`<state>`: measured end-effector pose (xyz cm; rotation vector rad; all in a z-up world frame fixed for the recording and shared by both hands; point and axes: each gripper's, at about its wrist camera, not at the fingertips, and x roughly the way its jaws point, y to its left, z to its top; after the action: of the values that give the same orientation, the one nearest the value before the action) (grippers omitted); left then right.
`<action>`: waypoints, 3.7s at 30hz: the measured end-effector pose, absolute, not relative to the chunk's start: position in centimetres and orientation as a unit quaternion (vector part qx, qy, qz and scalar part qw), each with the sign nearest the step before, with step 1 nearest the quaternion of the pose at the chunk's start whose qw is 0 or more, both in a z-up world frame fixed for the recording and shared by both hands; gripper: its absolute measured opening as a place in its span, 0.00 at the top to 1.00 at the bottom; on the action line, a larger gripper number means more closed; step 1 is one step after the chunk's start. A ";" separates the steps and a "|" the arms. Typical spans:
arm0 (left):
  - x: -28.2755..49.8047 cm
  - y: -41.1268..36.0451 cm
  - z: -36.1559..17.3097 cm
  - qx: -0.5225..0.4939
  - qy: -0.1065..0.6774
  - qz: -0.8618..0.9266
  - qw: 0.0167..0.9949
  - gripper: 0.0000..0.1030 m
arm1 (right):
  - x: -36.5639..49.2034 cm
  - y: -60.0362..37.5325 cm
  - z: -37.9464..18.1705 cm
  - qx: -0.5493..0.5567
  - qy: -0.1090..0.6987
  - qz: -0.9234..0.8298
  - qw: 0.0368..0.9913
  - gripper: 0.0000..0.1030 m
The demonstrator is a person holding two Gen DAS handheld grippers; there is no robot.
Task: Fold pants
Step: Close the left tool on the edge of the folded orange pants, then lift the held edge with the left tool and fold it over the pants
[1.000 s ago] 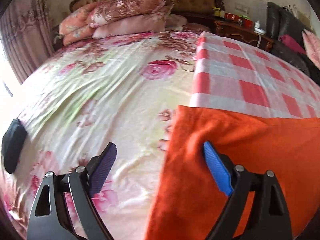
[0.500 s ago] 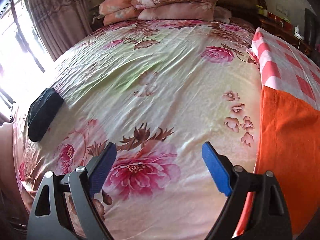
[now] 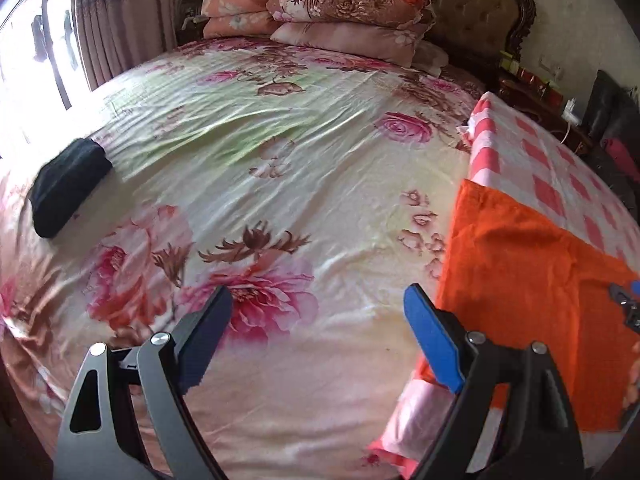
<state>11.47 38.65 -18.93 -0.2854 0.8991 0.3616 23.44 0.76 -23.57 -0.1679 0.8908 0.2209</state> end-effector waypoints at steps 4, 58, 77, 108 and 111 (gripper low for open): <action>7.6 40.4 -20.0 -0.333 0.369 0.071 0.865 0.17 | 23.6 0.6 -23.7 -0.067 0.436 0.110 0.891 0.05; 8.9 42.4 -25.5 -0.523 0.345 -0.048 0.778 0.43 | 23.6 0.6 -23.8 -0.067 0.434 0.108 0.892 0.05; 12.2 30.3 -11.3 -0.167 0.376 -0.037 0.911 0.92 | 15.2 -6.1 -18.5 0.111 0.464 0.203 0.855 0.07; 5.8 -11.4 -21.6 0.369 0.306 -0.112 0.870 0.93 | 13.4 -28.1 -19.2 0.322 0.473 0.110 0.813 0.06; 5.4 -10.8 -21.7 0.355 0.297 -0.108 0.880 0.93 | 14.0 -27.3 -20.6 0.339 0.492 0.138 0.790 0.06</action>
<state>5.36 -10.76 -21.74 0.7396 0.6190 -0.2259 14.04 -27.28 -20.55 0.7300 1.0585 0.2977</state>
